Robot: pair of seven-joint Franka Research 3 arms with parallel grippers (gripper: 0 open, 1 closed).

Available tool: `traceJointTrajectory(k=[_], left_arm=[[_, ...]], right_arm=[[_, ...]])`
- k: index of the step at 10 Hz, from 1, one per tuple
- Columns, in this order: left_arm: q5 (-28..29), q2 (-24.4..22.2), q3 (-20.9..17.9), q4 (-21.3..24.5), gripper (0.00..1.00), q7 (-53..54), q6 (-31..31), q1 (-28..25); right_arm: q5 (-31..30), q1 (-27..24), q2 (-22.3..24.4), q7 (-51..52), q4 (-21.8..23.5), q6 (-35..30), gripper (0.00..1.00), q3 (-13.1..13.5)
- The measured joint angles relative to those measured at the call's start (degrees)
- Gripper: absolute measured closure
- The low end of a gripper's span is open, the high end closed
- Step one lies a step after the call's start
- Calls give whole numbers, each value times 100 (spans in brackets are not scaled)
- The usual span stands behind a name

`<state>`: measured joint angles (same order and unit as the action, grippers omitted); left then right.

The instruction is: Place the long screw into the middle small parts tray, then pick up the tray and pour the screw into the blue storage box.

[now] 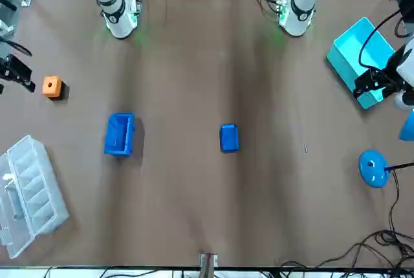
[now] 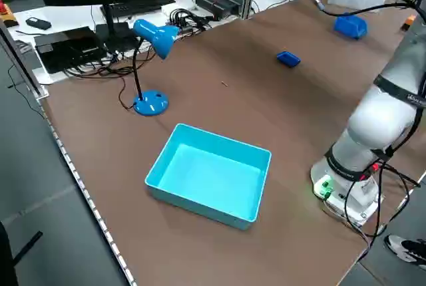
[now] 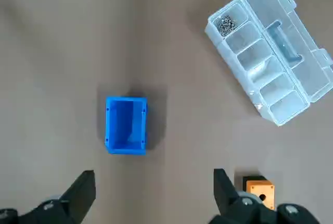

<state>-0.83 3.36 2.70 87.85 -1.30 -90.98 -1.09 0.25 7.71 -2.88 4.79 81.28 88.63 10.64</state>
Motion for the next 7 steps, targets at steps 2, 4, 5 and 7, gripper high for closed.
traceJointTrajectory(k=[2,4,5,7], left_arm=[[0,0,0,0,1,0,-1,0],[0,2,0,9,1,-1,-1,0],[0,12,0,26,1,-3,-1,0],[0,43,-10,103,2,-4,-42,0]], right_arm=[[0,-2,0,-11,-4,0,0,4],[0,-14,0,-17,-6,0,0,28],[3,-13,0,-17,-7,0,0,28],[4,6,0,-17,-7,0,0,8]])
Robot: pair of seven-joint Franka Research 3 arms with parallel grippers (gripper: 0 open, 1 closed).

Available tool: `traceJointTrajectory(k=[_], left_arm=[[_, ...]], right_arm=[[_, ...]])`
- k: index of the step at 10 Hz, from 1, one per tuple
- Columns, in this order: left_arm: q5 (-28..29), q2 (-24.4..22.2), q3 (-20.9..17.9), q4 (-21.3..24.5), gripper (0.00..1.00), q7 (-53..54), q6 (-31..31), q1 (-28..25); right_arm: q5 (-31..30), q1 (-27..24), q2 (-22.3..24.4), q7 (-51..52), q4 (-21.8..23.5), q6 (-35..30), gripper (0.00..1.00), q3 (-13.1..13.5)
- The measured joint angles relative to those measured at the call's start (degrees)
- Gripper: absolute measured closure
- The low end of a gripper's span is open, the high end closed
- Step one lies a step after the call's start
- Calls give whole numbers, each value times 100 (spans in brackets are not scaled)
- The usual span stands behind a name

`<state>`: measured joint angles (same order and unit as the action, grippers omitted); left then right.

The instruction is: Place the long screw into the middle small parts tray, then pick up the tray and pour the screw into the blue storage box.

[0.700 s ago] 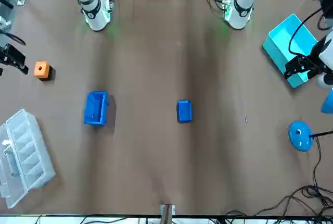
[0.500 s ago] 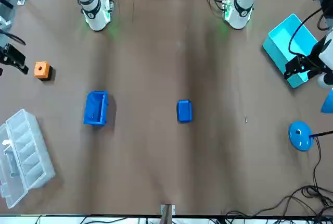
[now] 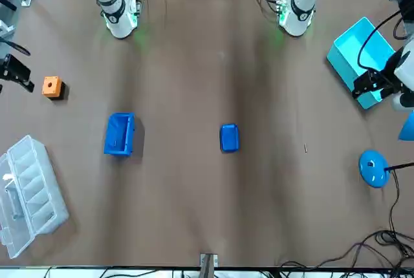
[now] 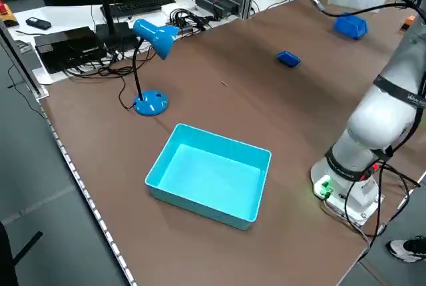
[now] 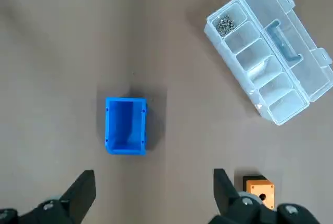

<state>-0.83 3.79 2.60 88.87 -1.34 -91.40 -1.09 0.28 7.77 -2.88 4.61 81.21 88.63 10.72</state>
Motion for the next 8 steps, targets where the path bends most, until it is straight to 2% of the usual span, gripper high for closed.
traceJointTrajectory(k=[1,3,8], left_arm=[[0,22,-3,118,2,0,-146,0],[0,69,-2,636,2,0,-700,21],[0,189,0,2092,1,-15,-2246,39]], right_arm=[[3,4,0,0,0,-8,0,-7],[11,36,0,1,0,-28,0,-21],[40,642,-16,-84,44,-299,0,-62]])
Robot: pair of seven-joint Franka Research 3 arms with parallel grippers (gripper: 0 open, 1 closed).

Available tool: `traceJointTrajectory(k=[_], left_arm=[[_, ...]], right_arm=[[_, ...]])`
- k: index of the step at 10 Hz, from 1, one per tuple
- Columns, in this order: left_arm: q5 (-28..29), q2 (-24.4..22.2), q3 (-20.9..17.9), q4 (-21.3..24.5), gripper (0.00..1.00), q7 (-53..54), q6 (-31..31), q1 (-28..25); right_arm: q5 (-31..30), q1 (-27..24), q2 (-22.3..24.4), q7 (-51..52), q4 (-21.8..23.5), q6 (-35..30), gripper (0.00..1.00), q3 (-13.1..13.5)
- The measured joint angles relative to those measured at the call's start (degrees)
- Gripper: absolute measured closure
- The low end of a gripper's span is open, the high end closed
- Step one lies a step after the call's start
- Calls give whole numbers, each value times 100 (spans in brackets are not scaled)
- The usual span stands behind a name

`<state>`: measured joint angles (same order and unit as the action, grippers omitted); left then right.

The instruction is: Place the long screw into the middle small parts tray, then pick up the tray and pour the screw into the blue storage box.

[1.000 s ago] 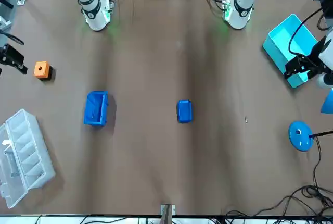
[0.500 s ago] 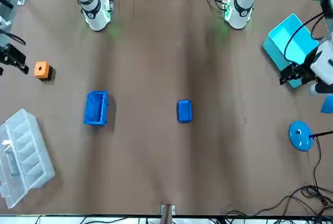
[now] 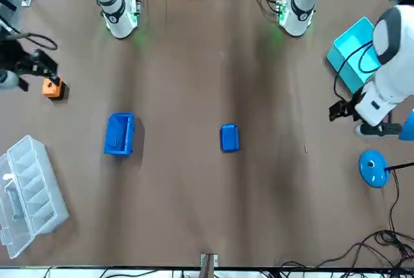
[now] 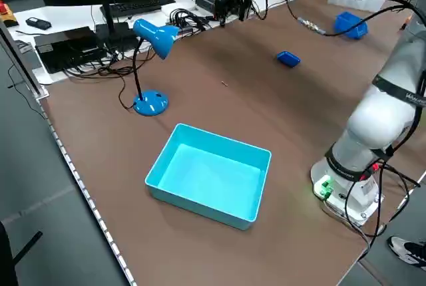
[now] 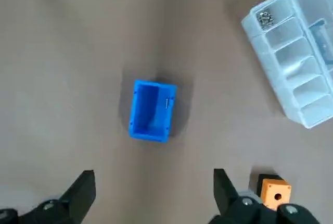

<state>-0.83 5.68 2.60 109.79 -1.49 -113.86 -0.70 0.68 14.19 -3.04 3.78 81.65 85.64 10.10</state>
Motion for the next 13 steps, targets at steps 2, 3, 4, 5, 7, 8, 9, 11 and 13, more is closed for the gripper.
traceJointTrajectory(k=[2,3,4,5,7,8,9,11,13], left_arm=[[0,239,8,464,1,-221,-752,27],[0,452,12,602,2,-392,-1129,90],[0,676,23,646,2,-520,-1376,139],[0,890,25,651,2,-560,-1557,159],[0,1211,17,651,3,-566,-1816,155],[0,1328,12,652,4,-568,-1913,146],[0,1428,7,652,4,-568,-2010,131],[0,1643,8,652,5,-703,-2243,129],[0,1867,13,652,7,-857,-2497,141]], right_arm=[[-1,-96,-2,-1,-4,-3,0,69],[-2,-177,-2,-1,-11,-3,0,89],[2,-258,-2,-1,-13,-3,0,95],[33,-307,-1,-1,-15,-2,0,97],[71,-321,-1,-1,-17,-3,0,97],[73,-321,-1,-1,-17,-3,0,98],[72,-324,-1,-1,-17,-3,0,103],[69,-407,-1,-1,-17,-3,0,111],[70,-568,0,0,-21,-3,0,117]])
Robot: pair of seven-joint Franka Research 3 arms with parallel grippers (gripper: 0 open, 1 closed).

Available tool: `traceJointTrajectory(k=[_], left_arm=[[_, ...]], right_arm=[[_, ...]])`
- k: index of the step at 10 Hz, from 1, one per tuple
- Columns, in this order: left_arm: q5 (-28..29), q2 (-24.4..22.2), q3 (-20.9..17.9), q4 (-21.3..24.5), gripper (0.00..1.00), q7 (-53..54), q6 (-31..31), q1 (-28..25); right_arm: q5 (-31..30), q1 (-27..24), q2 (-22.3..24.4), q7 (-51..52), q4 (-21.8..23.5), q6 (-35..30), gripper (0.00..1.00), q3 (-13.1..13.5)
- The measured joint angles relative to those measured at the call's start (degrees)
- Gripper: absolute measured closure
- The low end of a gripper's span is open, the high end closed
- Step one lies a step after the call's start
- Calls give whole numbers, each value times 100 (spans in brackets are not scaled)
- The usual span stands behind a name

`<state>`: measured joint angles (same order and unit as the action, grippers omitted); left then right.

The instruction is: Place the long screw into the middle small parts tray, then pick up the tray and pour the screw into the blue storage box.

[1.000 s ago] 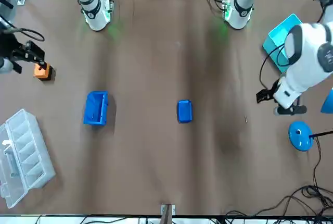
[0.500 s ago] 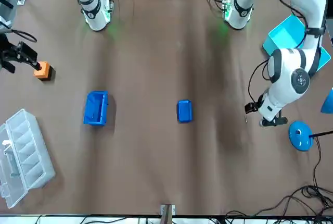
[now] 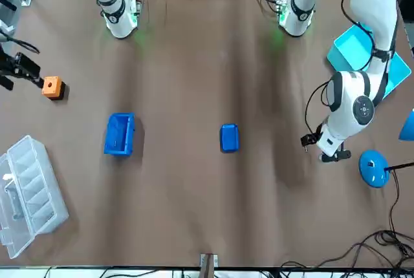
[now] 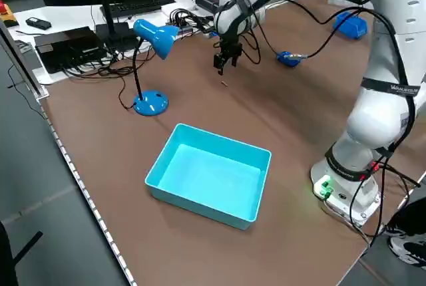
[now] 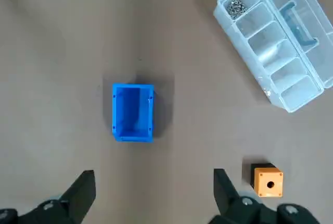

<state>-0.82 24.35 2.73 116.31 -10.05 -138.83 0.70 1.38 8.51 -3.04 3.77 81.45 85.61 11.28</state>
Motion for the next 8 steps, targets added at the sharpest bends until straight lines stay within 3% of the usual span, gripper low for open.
traceJointTrajectory(k=[4,8], left_arm=[[0,260,3,-4,20,-45,-80,2],[0,493,5,-78,26,-106,-278,6]], right_arm=[[0,-19,1,0,-16,0,0,-4],[0,-20,7,0,-128,1,0,-4]])
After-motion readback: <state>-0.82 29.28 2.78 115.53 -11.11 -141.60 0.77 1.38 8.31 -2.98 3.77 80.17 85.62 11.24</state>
